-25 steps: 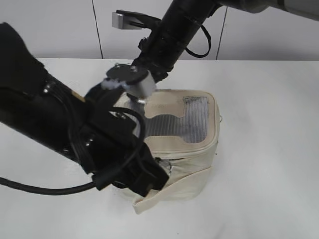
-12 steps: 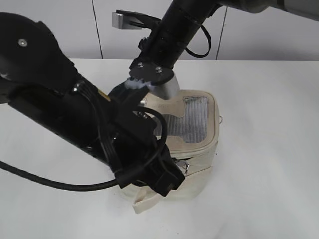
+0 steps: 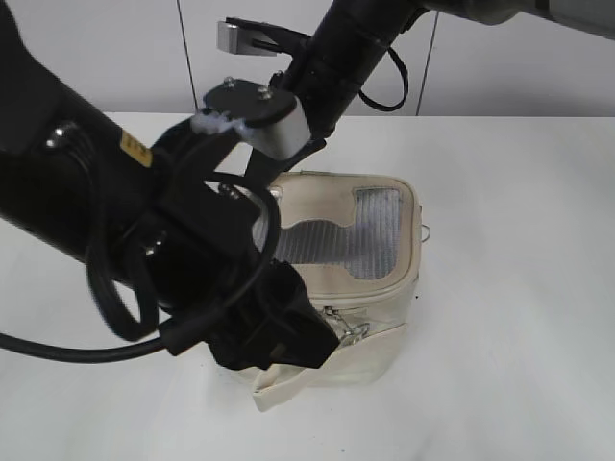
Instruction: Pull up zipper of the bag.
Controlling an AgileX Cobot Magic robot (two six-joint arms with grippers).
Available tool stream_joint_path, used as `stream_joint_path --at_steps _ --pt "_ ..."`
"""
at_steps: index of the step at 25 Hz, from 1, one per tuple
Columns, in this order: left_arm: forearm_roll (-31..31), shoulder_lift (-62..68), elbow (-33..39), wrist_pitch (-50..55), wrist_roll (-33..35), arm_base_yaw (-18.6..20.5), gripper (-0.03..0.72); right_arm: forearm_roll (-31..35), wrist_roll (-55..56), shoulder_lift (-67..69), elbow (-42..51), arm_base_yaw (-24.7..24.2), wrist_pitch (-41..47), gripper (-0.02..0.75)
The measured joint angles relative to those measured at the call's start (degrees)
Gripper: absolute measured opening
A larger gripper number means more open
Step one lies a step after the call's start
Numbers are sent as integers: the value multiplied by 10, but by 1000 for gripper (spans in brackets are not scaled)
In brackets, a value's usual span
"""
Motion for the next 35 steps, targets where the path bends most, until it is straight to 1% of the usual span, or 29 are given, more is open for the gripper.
stream_joint_path --at_steps 1,3,5,6,8,13,16,19,22,25,28,32,35 --pt "12 -9 0 0 -5 0 470 0 3 0 0 0 -1 170" --pt "57 -23 0 -2 -29 0 509 -2 11 -1 0 0 -3 248" --pt "113 -35 0 -6 -72 0 524 -7 21 -1 -1 0 -4 330" --pt "143 -38 0 -7 -88 2 528 -9 23 -1 -3 0 -4 358" --pt "176 -41 -1 -7 -115 15 531 -15 30 -2 -11 -1 -4 386" --pt "186 -42 -1 -20 -130 88 533 -41 37 -19 -33 -3 -4 400" --pt "186 -42 -11 -31 -130 134 532 -79 56 -37 -36 -7 -4 400" --pt "185 -36 -38 -36 -131 170 532 -119 73 -49 -36 -22 -4 403" --pt "185 -12 -75 -37 -132 198 532 -131 89 -58 -36 -44 -4 403" --pt "185 32 -115 -37 -125 207 532 -134 102 -71 -30 -73 -5 403" --pt "185 80 -161 -32 -111 207 532 -135 107 -88 -11 -104 -6 403" --pt "183 151 -248 10 -87 207 532 -135 110 -120 36 -141 -6 403" --pt "161 204 -318 48 -56 207 532 -137 111 -147 82 -167 -6 403"
